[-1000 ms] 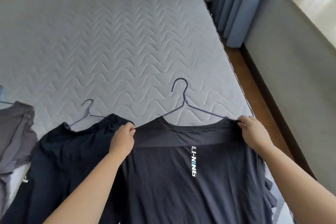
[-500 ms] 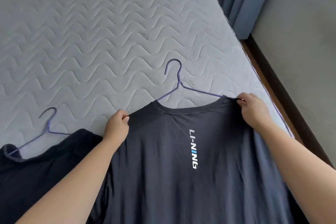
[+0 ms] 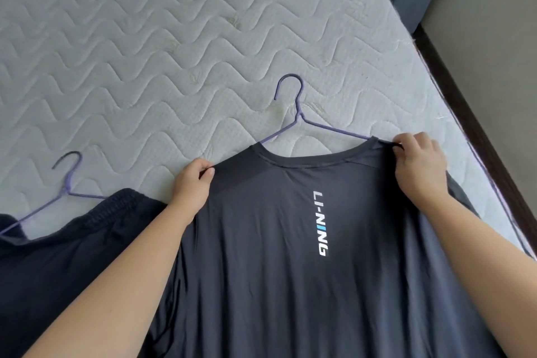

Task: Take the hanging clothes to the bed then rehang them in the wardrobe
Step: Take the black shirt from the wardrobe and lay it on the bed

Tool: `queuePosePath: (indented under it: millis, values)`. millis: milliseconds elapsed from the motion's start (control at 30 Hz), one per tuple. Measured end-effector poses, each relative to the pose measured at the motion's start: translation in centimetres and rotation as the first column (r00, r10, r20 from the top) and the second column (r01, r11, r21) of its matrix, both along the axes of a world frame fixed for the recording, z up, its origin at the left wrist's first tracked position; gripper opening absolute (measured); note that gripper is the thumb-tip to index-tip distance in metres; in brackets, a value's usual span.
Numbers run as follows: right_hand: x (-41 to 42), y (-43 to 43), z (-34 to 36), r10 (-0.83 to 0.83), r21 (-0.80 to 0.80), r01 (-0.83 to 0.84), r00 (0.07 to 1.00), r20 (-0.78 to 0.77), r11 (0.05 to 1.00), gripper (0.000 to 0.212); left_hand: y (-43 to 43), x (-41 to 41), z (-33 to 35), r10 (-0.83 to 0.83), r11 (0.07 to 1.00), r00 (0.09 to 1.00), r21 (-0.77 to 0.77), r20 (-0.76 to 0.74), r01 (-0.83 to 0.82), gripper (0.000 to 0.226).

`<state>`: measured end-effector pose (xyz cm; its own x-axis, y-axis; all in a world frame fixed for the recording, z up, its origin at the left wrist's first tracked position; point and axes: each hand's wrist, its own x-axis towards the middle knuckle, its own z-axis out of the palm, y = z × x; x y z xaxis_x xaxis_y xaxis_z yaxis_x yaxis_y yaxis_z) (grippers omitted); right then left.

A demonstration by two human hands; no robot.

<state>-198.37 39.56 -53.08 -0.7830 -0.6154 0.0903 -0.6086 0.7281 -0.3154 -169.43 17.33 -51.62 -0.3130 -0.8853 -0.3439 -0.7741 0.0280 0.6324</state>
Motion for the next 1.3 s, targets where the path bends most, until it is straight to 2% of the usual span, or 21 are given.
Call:
queuePosePath:
  millis: [67,133,167,200,267,333,467,533,600,700,800,900,1067,1200,1300]
  values:
    - [0.6,0.5,0.9,0.0,0.038,-0.001,0.999,0.044,0.999,0.028,0.2,0.1,0.6,-0.073,0.997,0.99,-0.012,0.122,0.075,0.024]
    - [1.7,1.5,1.9,-0.008,0.047,0.004,0.996,0.087,0.999,0.036,1.0,0.4,1.6,-0.196,0.967,0.912,-0.081,0.361,0.24,0.032]
    - [2.4,2.2,2.5,-0.016,0.034,0.012,0.994,0.106,0.999,0.039,1.6,0.9,2.1,-0.226,0.945,0.876,-0.123,0.426,0.304,0.037]
    - [3.1,3.0,3.2,-0.03,0.013,0.028,0.99,0.135,1.0,0.04,2.5,1.4,2.6,-0.235,0.928,0.871,-0.167,0.431,0.333,0.041]
    - [5.0,5.0,4.7,-0.06,-0.012,0.065,0.971,0.232,0.998,0.04,4.9,2.8,4.0,-0.204,0.93,0.919,-0.226,0.336,0.289,0.041]
    - [7.3,7.5,6.1,-0.063,-0.008,0.069,0.95,0.306,0.998,0.037,8.0,4.6,5.6,-0.161,0.958,0.964,-0.203,0.213,0.205,0.034]
    - [12.6,13.6,8.9,-0.119,0.037,0.115,0.897,0.426,0.993,0.032,15.7,8.5,9.1,-0.074,0.997,0.997,0.0,0.033,0.074,0.021]
    - [15.5,16.6,10.3,-0.173,0.041,0.177,0.85,0.497,0.983,0.03,19.3,10.7,10.9,-0.051,0.994,0.999,0.101,-0.001,0.051,0.015]
    - [18.4,19.1,12.2,-0.218,0.048,0.23,0.805,0.552,0.972,0.027,22.6,13.1,12.4,-0.04,0.973,0.999,0.226,0.011,0.037,0.012]
    - [22.4,22.6,15.4,-0.276,0.064,0.3,0.748,0.603,0.952,0.025,26.7,17.0,14.1,-0.012,0.914,0.994,0.405,0.109,-0.033,0.016]
    - [26.9,26.3,18.1,-0.329,0.102,0.349,0.688,0.647,0.931,0.024,30.1,20.7,16.0,-0.017,0.896,0.992,0.442,0.123,-0.04,0.017]
    - [31.6,30.0,20.1,-0.392,0.172,0.384,0.624,0.676,0.907,0.023,32.8,24.0,18.4,-0.018,0.876,0.996,0.481,0.09,-0.028,0.028]
    - [38.1,35.1,22.5,-0.447,0.262,0.392,0.52,0.728,0.882,0.011,35.7,28.9,20.7,-0.035,0.845,0.994,0.535,0.104,-0.026,0.023]
    - [41.4,38.2,23.1,-0.483,0.361,0.327,0.485,0.729,0.874,0.013,37.5,31.6,22.6,0.008,0.835,0.995,0.547,0.099,-0.061,0.021]
    - [42.4,39.7,23.5,-0.427,0.392,0.186,0.542,0.724,0.901,0.008,39.0,33.6,23.7,0.041,0.842,0.993,0.532,0.109,-0.093,0.019]
